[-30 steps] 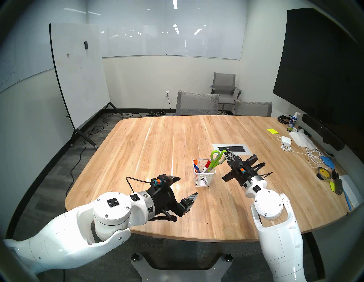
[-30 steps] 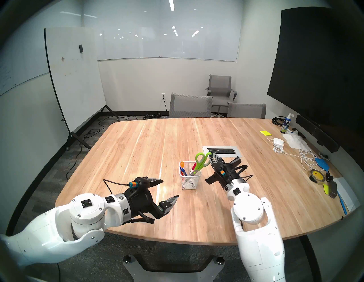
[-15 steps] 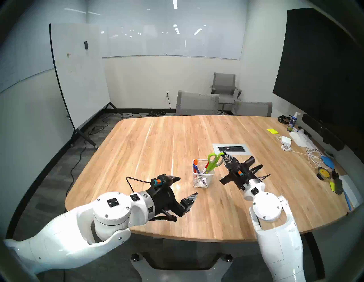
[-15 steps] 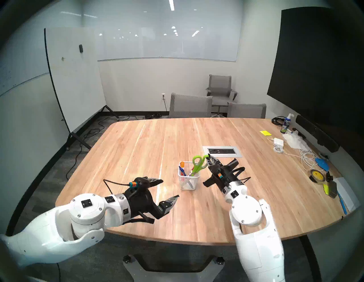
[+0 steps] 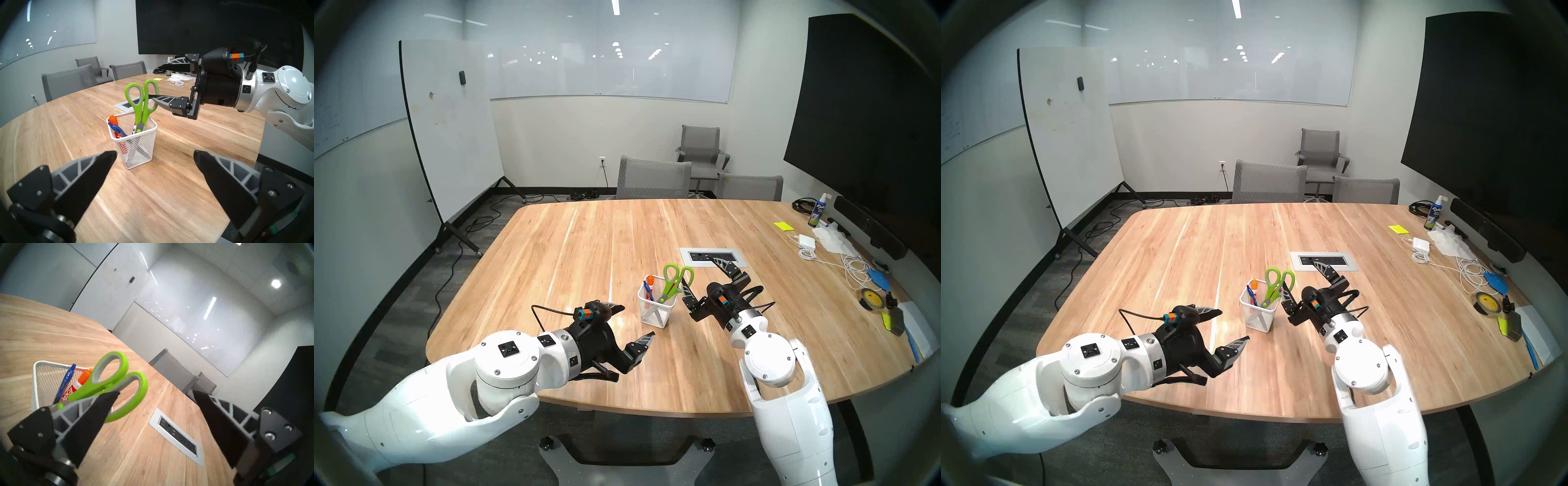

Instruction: Place the pen, the marker, and the scissors into the pen holder

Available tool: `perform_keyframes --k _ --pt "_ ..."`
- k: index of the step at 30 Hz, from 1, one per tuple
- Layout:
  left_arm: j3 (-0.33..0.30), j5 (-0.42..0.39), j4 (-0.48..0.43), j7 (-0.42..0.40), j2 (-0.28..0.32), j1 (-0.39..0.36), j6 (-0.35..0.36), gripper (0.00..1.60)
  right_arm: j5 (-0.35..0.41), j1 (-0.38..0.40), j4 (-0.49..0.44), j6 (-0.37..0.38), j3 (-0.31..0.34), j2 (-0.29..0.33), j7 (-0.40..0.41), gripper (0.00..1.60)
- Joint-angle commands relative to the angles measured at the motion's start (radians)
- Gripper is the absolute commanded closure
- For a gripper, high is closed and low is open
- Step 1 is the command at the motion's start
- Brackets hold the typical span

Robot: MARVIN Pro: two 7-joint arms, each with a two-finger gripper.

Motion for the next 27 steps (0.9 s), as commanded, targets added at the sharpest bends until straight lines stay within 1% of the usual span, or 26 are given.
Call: perform_keyframes --k 1,14,19,20,22,23,24,27 --pt "-0.005 -0.002 -0.016 -0.001 -0.002 -0.002 -0.007 0.00 0.014 0.011 -0.025 -0.007 0.008 -0.003 -0.001 0.00" --pt "-0.004 -0.002 -0.015 -0.001 -0.002 -0.002 -0.007 0.00 0.051 0.019 -0.066 0.027 0.038 0.001 0.048 0.00" --pt "-0.004 -0.002 -0.015 -0.001 -0.002 -0.002 -0.007 0.00 0.077 0.019 -0.102 0.069 0.057 0.007 0.101 0.00" --pt "-0.004 -0.002 -0.015 -0.001 -0.002 -0.002 -0.007 0.00 0.077 0.019 -0.102 0.069 0.057 0.007 0.101 0.00" --pt "-0.004 -0.002 -0.015 -0.001 -0.003 -0.002 -0.007 0.00 0.094 0.018 -0.125 0.102 0.067 0.013 0.141 0.00" --pt "-0.004 -0.002 -0.015 -0.001 -0.003 -0.002 -0.007 0.00 0.094 0.018 -0.125 0.102 0.067 0.013 0.141 0.00" --pt "-0.004 -0.002 -0.015 -0.001 -0.003 -0.002 -0.007 0.00 0.106 0.019 -0.143 0.129 0.075 0.020 0.175 0.00" --pt "-0.004 -0.002 -0.015 -0.001 -0.003 -0.002 -0.007 0.00 0.123 0.022 -0.166 0.164 0.088 0.028 0.217 0.00"
